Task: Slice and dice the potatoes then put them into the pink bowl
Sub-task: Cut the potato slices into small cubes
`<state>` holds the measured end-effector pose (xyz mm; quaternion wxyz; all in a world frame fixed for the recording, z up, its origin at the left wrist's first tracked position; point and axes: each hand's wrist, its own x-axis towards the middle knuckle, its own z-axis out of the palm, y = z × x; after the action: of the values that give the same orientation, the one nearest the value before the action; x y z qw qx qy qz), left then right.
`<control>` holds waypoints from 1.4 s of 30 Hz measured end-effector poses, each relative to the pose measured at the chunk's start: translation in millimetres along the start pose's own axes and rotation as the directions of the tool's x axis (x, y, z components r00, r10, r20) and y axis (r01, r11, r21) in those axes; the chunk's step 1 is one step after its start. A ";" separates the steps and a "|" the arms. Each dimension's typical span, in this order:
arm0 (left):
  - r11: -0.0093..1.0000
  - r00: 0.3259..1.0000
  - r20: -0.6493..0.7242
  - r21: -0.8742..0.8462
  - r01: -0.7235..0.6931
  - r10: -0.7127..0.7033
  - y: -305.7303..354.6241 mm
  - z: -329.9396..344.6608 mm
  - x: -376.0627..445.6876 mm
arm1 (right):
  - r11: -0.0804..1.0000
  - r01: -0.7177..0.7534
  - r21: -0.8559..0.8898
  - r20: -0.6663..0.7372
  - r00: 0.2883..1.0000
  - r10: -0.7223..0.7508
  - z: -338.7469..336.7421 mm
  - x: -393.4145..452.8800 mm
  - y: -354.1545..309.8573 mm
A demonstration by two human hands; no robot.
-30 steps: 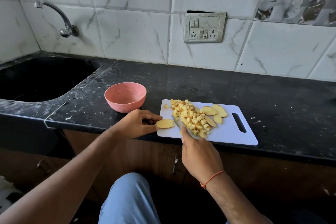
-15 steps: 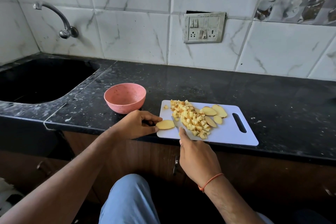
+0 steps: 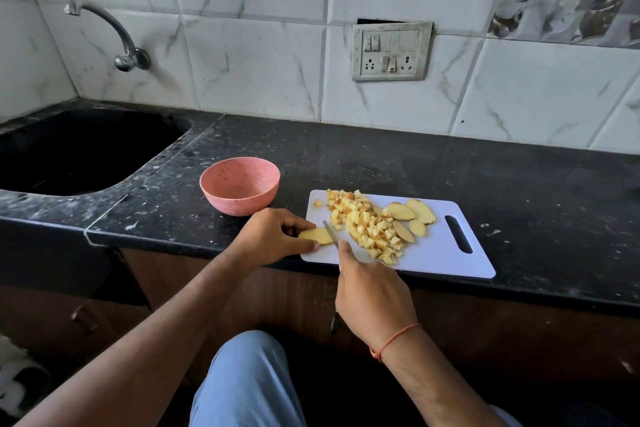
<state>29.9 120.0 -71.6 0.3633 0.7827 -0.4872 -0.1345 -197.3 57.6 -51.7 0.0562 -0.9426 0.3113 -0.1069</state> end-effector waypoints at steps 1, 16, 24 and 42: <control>1.000 1.000 -0.002 -0.007 0.011 -0.011 0.7 0.4 -0.3 | 1.000 -0.007 -0.015 0.013 1.000 0.007 0.2 3.4 -2.0; 0.999 0.993 -0.112 -0.030 0.030 -0.033 3.5 9.4 -6.6 | 0.998 0.037 -0.048 0.066 0.997 -0.034 -14.0 -50.8 11.1; 0.997 0.995 -0.085 -0.053 0.054 -0.059 3.8 4.6 -8.7 | 0.995 0.010 0.097 -0.070 0.998 -0.003 -15.4 -40.8 19.0; 0.992 0.987 -0.123 -0.091 0.092 -0.103 5.4 9.4 -10.0 | 0.996 0.012 -0.087 0.037 0.999 -0.009 -0.6 5.1 -12.1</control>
<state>16.0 123.1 -75.9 0.4196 0.7964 -0.4179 -0.1225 -186.5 64.2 -48.2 0.0199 -0.9476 0.3096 -0.0763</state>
